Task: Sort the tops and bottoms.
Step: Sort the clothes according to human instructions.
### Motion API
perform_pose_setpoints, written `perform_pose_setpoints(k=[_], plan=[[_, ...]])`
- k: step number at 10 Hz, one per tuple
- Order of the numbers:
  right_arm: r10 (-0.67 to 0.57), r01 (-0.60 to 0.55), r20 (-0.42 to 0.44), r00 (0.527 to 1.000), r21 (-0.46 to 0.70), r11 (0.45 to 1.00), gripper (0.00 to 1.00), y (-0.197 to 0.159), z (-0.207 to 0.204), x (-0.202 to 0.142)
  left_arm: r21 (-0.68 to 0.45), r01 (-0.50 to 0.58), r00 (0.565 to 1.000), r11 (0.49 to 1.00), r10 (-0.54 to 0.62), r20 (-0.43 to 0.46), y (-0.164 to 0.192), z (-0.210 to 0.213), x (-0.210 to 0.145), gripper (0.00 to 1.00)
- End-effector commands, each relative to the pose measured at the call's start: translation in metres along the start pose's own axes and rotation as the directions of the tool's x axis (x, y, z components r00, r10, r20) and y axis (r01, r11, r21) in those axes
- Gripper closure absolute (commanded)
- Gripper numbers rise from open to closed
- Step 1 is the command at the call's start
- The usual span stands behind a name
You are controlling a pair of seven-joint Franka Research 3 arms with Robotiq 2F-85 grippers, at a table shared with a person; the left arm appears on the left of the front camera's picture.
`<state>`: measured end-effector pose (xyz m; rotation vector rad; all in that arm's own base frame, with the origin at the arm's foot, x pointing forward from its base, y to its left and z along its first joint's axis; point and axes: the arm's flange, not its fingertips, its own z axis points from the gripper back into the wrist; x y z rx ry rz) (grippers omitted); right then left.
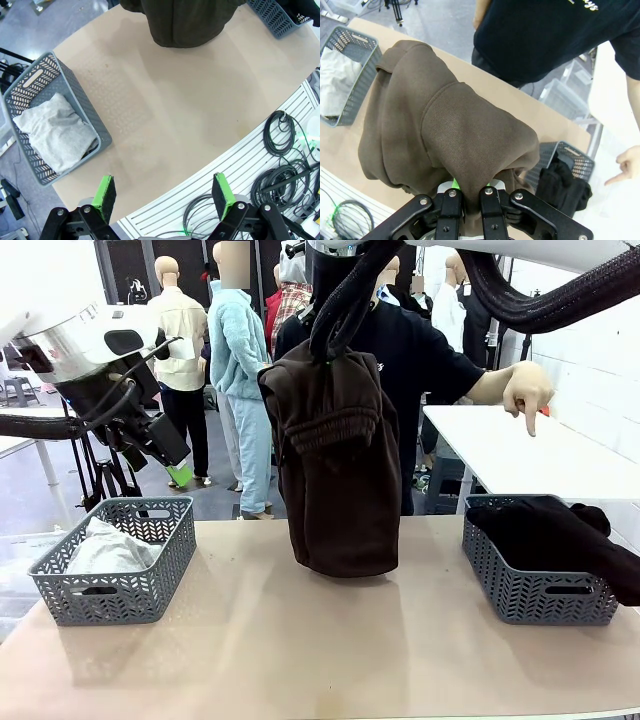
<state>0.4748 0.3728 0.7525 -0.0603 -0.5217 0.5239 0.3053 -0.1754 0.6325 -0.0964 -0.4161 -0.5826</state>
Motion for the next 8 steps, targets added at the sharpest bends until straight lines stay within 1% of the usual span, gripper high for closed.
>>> perform_pose_setpoints(k=[1, 3, 4, 5, 6, 8], plan=[[0.0, 0.0, 0.016, 1.0, 0.0, 1.0, 1.0, -0.001, 0.006, 0.001, 0.0, 0.0, 1.0, 1.0, 0.0, 0.0, 0.0, 0.0, 0.0, 0.0], [0.0, 0.0, 0.016, 1.0, 0.0, 1.0, 1.0, -0.001, 0.006, 0.001, 0.0, 0.006, 1.0, 1.0, -0.006, 0.013, 0.001, 0.007, -0.006, 0.0], [0.0, 0.0, 0.0, 1.0, 0.0, 1.0, 1.0, 0.0, 0.0, 0.0, -0.002, 0.015, 1.0, 1.0, -0.015, 0.006, 0.0, 0.006, -0.006, 0.0], [-0.016, 0.016, -0.001, 1.0, -0.004, 1.0, 1.0, -0.005, 0.008, -0.003, -0.008, 0.023, 1.0, 1.0, -0.023, 0.003, -0.001, 0.004, -0.004, 0.0], [-0.047, 0.047, 0.016, 0.999, -0.013, 0.999, 1.0, -0.015, 0.025, -0.009, -0.011, 0.024, 1.0, 1.0, -0.024, 0.002, -0.001, 0.002, -0.003, 0.0], [-0.134, 0.138, 0.045, 0.99, -0.086, 0.987, 1.0, -0.035, 0.065, -0.025, -0.026, 0.015, 1.0, 1.0, -0.015, 0.006, 0.0, -0.004, -0.001, 0.0]])
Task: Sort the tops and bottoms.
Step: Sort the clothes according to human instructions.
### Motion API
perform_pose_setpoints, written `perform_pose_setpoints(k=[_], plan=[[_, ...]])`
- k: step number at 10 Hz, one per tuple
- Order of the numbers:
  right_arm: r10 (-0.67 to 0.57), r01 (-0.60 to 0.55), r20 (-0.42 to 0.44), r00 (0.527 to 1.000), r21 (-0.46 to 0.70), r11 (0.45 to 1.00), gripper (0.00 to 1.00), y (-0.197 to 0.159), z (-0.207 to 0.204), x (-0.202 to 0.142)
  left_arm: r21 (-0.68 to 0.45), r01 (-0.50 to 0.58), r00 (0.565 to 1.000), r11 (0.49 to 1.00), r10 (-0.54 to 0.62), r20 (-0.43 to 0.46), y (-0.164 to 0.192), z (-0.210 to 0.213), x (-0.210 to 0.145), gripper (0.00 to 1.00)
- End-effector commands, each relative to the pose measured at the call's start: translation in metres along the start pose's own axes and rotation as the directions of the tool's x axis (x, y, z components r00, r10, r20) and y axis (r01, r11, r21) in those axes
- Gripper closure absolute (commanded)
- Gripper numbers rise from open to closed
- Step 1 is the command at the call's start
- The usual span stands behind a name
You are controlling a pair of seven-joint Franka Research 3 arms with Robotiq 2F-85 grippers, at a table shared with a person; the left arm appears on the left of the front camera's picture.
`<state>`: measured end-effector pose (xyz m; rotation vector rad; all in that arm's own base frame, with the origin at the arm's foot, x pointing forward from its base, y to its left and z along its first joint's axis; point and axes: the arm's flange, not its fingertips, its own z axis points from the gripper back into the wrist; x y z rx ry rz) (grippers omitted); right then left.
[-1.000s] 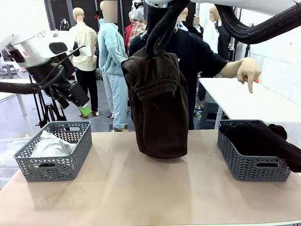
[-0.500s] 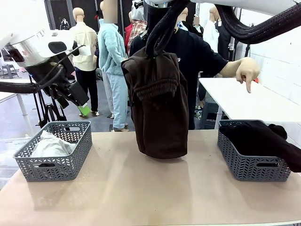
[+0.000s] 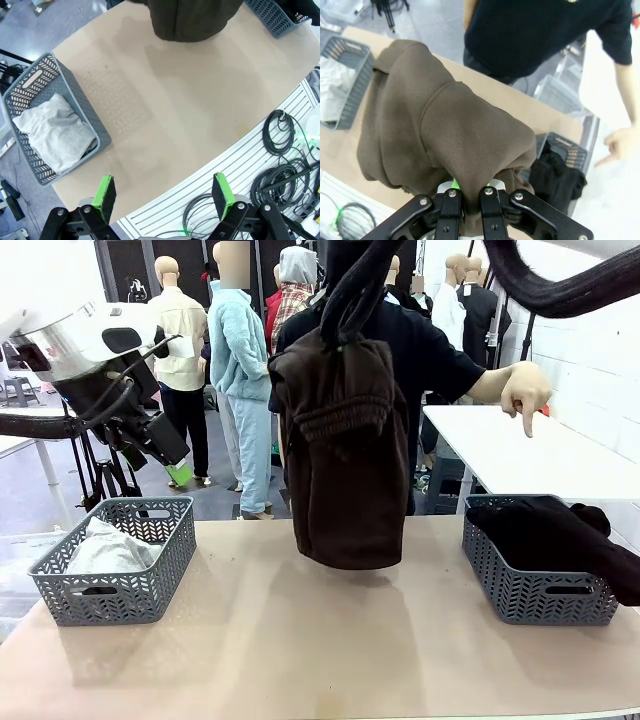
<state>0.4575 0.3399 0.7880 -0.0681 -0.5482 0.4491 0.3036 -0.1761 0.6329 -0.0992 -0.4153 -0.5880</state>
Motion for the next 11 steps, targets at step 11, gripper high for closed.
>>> perform_pose_setpoints(k=[11], plan=[[-0.422, 0.437, 0.112, 0.899, -0.255, 0.863, 1.0, -0.11, 0.134, -0.083, -0.003, -0.001, 1.0, 1.0, 0.001, -0.01, 0.001, -0.005, 0.001, 0.0]])
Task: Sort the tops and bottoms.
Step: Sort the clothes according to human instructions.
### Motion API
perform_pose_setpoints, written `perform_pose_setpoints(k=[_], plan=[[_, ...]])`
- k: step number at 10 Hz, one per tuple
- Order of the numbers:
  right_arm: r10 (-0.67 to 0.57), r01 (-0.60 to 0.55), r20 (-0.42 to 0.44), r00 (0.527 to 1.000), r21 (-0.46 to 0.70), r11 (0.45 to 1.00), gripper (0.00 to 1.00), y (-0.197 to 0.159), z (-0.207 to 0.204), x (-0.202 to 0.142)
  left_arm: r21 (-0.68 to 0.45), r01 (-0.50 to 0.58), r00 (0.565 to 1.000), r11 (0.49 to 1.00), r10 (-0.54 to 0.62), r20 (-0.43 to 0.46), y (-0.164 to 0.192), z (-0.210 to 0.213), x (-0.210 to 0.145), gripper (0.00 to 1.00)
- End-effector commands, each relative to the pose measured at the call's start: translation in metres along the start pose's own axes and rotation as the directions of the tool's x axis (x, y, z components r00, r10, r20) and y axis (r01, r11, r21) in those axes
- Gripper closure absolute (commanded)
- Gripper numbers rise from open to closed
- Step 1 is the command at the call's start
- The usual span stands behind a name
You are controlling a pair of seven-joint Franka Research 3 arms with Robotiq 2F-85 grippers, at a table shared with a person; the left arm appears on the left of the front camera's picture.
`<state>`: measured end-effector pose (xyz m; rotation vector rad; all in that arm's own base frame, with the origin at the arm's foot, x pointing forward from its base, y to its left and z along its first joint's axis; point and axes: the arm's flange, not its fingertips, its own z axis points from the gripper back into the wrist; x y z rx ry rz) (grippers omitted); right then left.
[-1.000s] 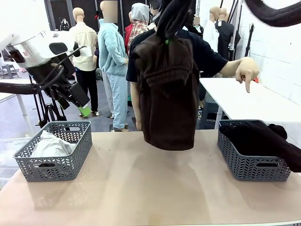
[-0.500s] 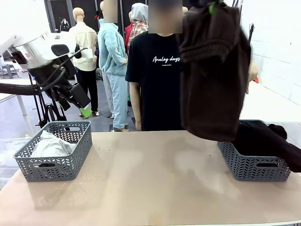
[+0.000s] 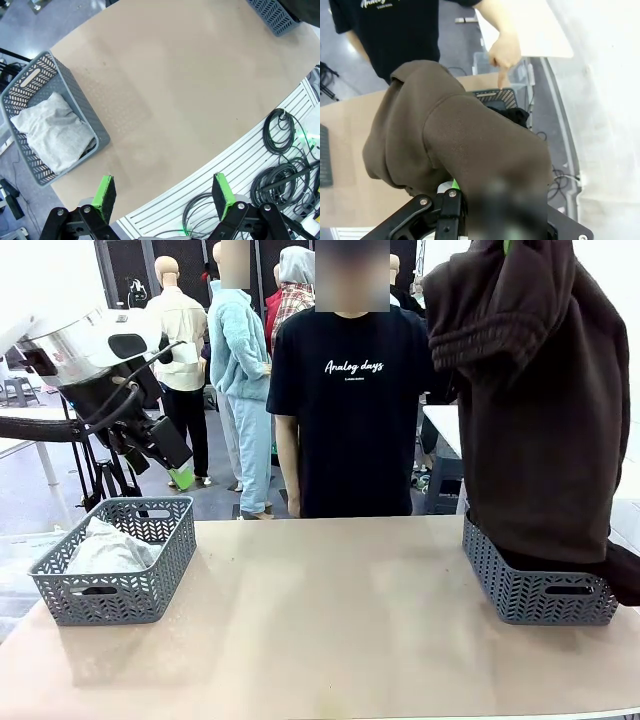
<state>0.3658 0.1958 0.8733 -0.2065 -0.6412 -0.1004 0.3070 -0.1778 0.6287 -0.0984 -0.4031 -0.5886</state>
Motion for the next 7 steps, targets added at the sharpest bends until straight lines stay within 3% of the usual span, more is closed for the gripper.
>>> perform_pose_setpoints(k=[1, 4, 7], plan=[[0.026, -0.026, 0.017, 1.0, 0.02, 0.999, 1.0, 0.001, 0.006, 0.008, 0.0, -0.001, 1.0, 1.0, 0.001, 0.002, 0.0, 0.001, 0.0, 0.0], [0.014, -0.014, -0.006, 1.0, 0.002, 1.0, 1.0, 0.009, -0.004, 0.002, 0.0, -0.001, 1.0, 1.0, 0.001, 0.002, 0.0, 0.001, 0.0, 0.0], [-0.221, 0.238, -0.187, 0.957, 0.078, 0.968, 1.0, -0.072, -0.081, 0.063, 0.0, -0.001, 1.0, 1.0, 0.001, 0.002, 0.0, 0.001, 0.0, 0.0]])
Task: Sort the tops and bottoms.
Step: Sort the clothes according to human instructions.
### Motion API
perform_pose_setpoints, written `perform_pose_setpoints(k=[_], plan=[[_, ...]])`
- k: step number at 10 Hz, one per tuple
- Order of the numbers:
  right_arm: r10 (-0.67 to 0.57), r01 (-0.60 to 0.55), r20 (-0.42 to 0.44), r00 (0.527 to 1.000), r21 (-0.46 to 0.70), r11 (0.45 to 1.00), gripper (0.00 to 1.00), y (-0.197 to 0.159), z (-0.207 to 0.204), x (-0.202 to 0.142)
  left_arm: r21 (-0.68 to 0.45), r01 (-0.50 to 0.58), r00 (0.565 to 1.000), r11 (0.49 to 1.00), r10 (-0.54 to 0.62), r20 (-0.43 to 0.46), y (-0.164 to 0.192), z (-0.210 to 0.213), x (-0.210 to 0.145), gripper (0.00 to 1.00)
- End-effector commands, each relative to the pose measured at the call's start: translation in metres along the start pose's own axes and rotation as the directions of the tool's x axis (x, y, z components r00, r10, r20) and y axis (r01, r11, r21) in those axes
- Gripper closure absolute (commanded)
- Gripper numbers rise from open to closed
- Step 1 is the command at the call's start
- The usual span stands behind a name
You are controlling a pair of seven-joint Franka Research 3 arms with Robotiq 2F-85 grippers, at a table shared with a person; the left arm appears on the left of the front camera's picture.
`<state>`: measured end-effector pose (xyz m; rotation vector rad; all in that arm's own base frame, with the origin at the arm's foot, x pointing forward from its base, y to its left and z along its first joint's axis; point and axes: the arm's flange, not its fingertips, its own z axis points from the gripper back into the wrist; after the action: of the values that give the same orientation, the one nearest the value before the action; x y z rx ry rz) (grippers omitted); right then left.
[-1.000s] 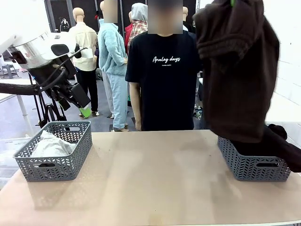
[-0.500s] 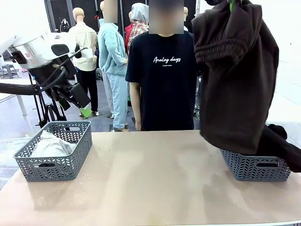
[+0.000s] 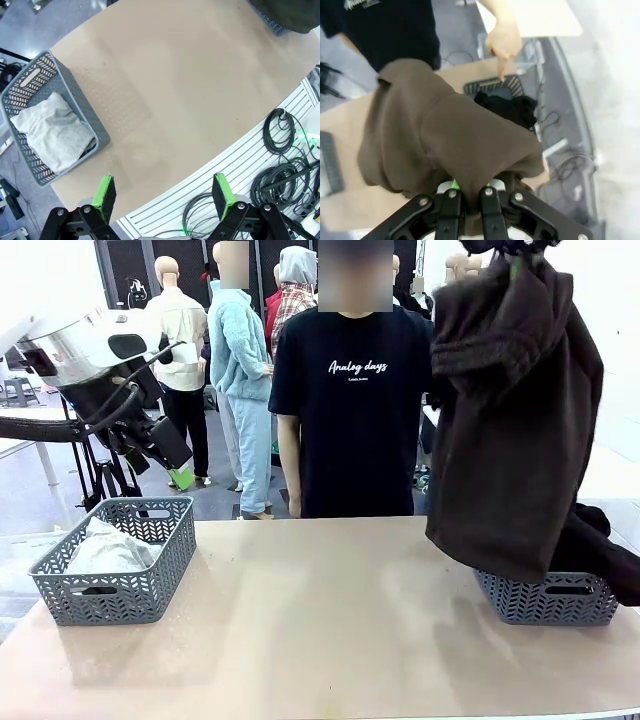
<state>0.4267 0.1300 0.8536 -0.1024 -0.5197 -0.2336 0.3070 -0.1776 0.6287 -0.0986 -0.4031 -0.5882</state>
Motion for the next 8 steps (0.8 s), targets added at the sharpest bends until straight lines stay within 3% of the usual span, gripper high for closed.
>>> perform_pose_setpoints(k=[1, 3, 6, 7, 8], plan=[[-0.151, 0.155, -0.079, 0.985, 0.044, 0.987, 1.0, -0.035, -0.032, 0.04, 0.0, 0.0, 1.0, 1.0, 0.0, 0.002, 0.0, 0.001, 0.0, 0.0], [-0.208, 0.217, -0.135, 0.969, 0.058, 0.974, 1.0, -0.059, -0.069, 0.049, 0.0, 0.0, 1.0, 1.0, 0.0, 0.002, 0.0, 0.001, 0.0, 0.0], [-0.294, 0.295, -0.124, 0.948, -0.007, 0.955, 1.0, -0.07, -0.126, 0.056, 0.0, 0.0, 1.0, 1.0, 0.0, 0.002, 0.0, 0.001, 0.0, 0.0], [-0.231, 0.236, -0.147, 0.962, 0.014, 0.972, 1.0, -0.078, -0.1, 0.059, 0.0, 0.0, 1.0, 1.0, 0.0, 0.002, 0.0, 0.001, 0.0, 0.0], [-0.231, 0.236, -0.147, 0.962, 0.014, 0.972, 1.0, -0.078, -0.1, 0.059, 0.0, 0.0, 1.0, 1.0, 0.0, 0.002, 0.0, 0.001, 0.0, 0.0]])
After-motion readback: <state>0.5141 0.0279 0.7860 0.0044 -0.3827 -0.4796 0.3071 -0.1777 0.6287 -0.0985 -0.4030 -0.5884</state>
